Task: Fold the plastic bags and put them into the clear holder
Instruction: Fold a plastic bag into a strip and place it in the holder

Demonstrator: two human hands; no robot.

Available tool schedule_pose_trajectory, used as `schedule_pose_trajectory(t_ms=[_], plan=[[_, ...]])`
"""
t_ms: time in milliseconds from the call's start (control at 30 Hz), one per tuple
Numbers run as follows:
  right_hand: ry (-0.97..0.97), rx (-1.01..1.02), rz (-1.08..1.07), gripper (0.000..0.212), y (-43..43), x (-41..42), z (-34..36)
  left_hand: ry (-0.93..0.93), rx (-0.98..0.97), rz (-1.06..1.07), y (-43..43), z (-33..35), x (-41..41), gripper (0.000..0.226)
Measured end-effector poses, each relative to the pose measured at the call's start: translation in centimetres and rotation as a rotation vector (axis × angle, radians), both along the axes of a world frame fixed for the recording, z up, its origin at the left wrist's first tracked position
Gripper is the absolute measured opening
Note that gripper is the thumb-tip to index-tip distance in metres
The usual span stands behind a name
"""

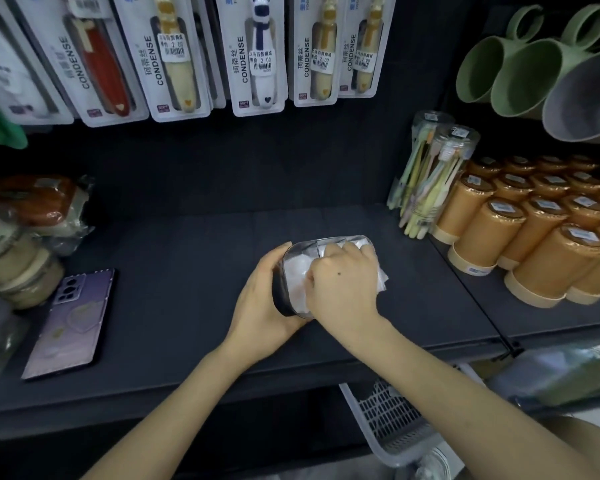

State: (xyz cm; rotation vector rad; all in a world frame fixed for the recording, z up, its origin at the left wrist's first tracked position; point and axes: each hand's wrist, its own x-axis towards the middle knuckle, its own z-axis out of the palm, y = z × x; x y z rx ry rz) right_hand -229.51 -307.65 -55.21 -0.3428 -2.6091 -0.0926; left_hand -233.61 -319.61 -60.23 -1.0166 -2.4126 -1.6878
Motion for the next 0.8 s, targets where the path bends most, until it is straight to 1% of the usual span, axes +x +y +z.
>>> schedule_pose_trajectory(t_ms=[100, 200, 333, 400, 467, 567, 633, 733, 800], plan=[[-0.042, 0.022, 0.017, 0.037, -0.4, 0.1, -0.1, -0.009, 0.001, -0.001, -0.3, -0.1, 0.3, 0.097], [-0.062, 0.050, 0.063, 0.033, 0.0, 0.8, -0.3, 0.004, 0.000, -0.019, -0.6, -0.2, 0.4, 0.096], [-0.047, 0.131, 0.143, 0.029, 0.8, 2.0, -0.2, 0.027, 0.002, -0.045, -0.8, -0.2, 0.6, 0.094], [-0.024, 0.174, 0.169, 0.035, 1.0, 2.2, 0.2, 0.016, 0.001, -0.042, -0.8, -0.2, 0.6, 0.096], [0.034, 0.138, 0.207, 0.038, 1.3, 2.3, 0.5, 0.014, 0.004, -0.033, -0.9, -0.3, 0.6, 0.097], [0.099, 0.030, 0.268, 0.029, 1.5, 2.3, 0.6, 0.020, 0.017, -0.034, -1.2, -0.3, 0.6, 0.097], [0.106, 0.023, 0.253, 0.027, 1.2, 2.2, 0.6, 0.017, 0.023, -0.031, -1.4, -0.2, 0.6, 0.097], [0.087, 0.120, 0.187, 0.025, 0.6, 2.1, 0.6, 0.045, 0.008, -0.035, -1.6, -0.1, 0.6, 0.095], [0.071, 0.138, 0.211, 0.024, 0.5, 2.0, 0.5, 0.056, -0.001, -0.041, -1.8, -0.1, 0.6, 0.092]])
